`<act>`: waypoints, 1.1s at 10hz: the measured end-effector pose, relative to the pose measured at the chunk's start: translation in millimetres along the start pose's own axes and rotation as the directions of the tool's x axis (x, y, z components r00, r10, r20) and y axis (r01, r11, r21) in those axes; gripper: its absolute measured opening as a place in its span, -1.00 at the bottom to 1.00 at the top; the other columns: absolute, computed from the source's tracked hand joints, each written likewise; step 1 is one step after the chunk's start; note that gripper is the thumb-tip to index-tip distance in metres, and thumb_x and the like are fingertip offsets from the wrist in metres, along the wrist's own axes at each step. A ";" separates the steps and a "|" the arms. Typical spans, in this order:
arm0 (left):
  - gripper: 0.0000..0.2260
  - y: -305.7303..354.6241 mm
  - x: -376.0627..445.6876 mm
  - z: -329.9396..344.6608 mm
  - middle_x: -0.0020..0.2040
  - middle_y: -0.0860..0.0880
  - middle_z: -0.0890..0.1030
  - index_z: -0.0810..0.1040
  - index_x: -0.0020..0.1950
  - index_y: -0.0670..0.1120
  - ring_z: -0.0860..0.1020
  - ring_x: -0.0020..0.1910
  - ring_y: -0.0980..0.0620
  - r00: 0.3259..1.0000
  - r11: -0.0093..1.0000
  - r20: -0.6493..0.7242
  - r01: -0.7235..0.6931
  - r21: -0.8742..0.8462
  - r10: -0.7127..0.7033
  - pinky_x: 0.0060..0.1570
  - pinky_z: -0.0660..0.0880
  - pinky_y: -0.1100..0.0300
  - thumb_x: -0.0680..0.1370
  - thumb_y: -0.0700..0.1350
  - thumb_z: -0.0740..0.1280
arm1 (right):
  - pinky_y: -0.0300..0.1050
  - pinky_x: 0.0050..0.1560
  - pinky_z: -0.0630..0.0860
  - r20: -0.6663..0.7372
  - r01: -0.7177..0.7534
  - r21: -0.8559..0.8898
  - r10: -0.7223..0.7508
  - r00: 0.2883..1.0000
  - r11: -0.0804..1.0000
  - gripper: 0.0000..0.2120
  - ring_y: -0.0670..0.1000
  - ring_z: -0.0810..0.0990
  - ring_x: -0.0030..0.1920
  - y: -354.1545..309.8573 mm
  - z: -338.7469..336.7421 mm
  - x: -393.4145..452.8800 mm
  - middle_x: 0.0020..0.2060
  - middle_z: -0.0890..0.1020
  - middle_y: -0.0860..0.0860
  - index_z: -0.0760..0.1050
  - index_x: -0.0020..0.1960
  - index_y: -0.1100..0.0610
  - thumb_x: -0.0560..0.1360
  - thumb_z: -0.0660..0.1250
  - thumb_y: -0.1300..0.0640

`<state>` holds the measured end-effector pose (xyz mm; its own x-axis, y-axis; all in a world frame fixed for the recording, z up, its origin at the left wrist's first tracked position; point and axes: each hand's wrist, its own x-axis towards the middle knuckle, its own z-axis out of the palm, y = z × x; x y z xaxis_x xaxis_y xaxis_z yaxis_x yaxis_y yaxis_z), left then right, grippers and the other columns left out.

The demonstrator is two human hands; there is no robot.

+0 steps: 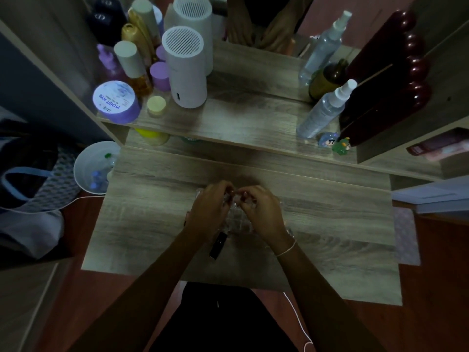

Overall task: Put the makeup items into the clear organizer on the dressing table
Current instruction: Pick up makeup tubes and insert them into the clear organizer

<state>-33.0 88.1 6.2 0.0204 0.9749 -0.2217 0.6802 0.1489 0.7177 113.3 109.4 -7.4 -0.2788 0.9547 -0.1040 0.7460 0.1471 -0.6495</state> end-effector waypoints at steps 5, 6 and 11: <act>-0.68 -13.8 -6.3 6.0 0.17 -0.09 0.56 0.45 0.24 -0.08 0.51 0.15 -0.03 0.995 0.999 -0.092 -0.048 -0.014 0.046 0.18 0.46 0.03 0.50 -0.20 0.35 | -0.01 0.10 0.54 0.013 -0.016 -0.007 0.016 1.000 1.000 -0.71 0.03 0.60 0.05 -0.8 -2.7 -3.3 0.06 0.63 0.06 0.58 0.14 0.10 0.43 0.46 0.16; -0.68 -16.3 -9.7 6.0 0.18 -0.08 0.55 0.43 0.25 -0.07 0.51 0.15 0.00 0.994 0.999 -0.105 -0.044 -0.020 0.042 0.17 0.47 0.06 0.51 -0.16 0.35 | 0.01 0.14 0.52 0.019 -0.018 -0.013 0.019 1.000 1.000 -0.69 0.05 0.59 0.09 -1.6 -4.1 -6.0 0.10 0.62 0.07 0.57 0.17 0.11 0.44 0.45 0.13; -0.68 -34.4 -55.8 -4.0 0.14 -0.18 0.53 0.42 0.26 -0.17 0.52 0.05 -0.07 0.935 0.997 -0.348 -0.077 -0.032 0.061 -0.02 0.44 0.12 0.53 -0.18 0.34 | -0.32 -0.11 0.53 -0.175 0.038 0.174 -0.007 0.985 0.984 -0.63 -0.19 0.58 -0.14 12.4 -55.7 -42.9 0.03 0.57 -0.13 0.53 0.19 -0.04 0.41 0.48 0.11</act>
<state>-60.5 29.3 -3.4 -0.1947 0.9786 0.0664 0.6530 0.0788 0.7532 168.2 84.6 31.0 -0.1736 0.9842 0.0341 0.6185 0.1359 -0.7740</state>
